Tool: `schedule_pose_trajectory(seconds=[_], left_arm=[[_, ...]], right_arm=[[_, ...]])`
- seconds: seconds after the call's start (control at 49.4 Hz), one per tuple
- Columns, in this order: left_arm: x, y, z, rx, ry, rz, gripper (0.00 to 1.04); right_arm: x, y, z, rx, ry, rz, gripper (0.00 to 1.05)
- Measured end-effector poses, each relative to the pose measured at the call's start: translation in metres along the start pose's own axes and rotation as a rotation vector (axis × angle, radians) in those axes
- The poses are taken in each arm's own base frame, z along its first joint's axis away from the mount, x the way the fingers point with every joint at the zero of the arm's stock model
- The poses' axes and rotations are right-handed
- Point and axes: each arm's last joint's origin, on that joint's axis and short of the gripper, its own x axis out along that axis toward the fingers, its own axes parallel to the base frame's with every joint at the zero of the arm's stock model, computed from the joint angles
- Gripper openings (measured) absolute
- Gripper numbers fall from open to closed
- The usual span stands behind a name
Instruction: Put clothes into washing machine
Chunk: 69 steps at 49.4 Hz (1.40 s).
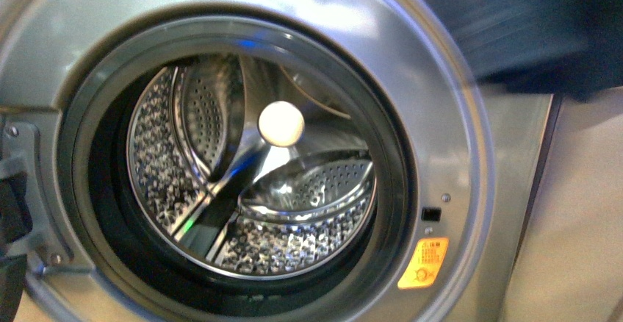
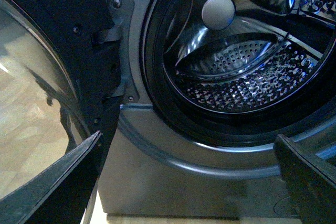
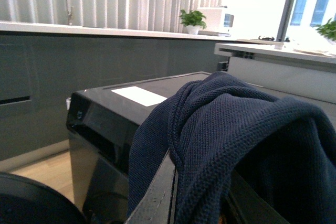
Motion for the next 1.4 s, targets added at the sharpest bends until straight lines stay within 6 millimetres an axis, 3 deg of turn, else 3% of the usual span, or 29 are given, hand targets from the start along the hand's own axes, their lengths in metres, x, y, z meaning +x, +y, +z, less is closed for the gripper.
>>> schedule_pose_trajectory(seconds=[0.121, 0.263, 0.385, 1.235, 1.397], left_arm=[[0.0, 0.0, 0.0, 0.0, 0.0, 0.0, 0.98], [0.0, 0.0, 0.0, 0.0, 0.0, 0.0, 0.98], [0.0, 0.0, 0.0, 0.0, 0.0, 0.0, 0.98], [0.0, 0.0, 0.0, -0.002, 0.0, -0.006, 0.98], [0.006, 0.004, 0.009, -0.087, -0.009, -0.293, 0.98]], right_arm=[[0.011, 0.017, -0.012, 0.0, 0.016, 0.052, 0.11], [0.054, 0.033, -0.052, 0.008, 0.029, 0.099, 0.1], [0.061, 0.035, -0.065, 0.01, 0.063, 0.107, 0.1], [0.055, 0.034, -0.057, 0.008, 0.043, 0.097, 0.1], [0.055, 0.034, -0.057, 0.008, 0.043, 0.099, 0.1]])
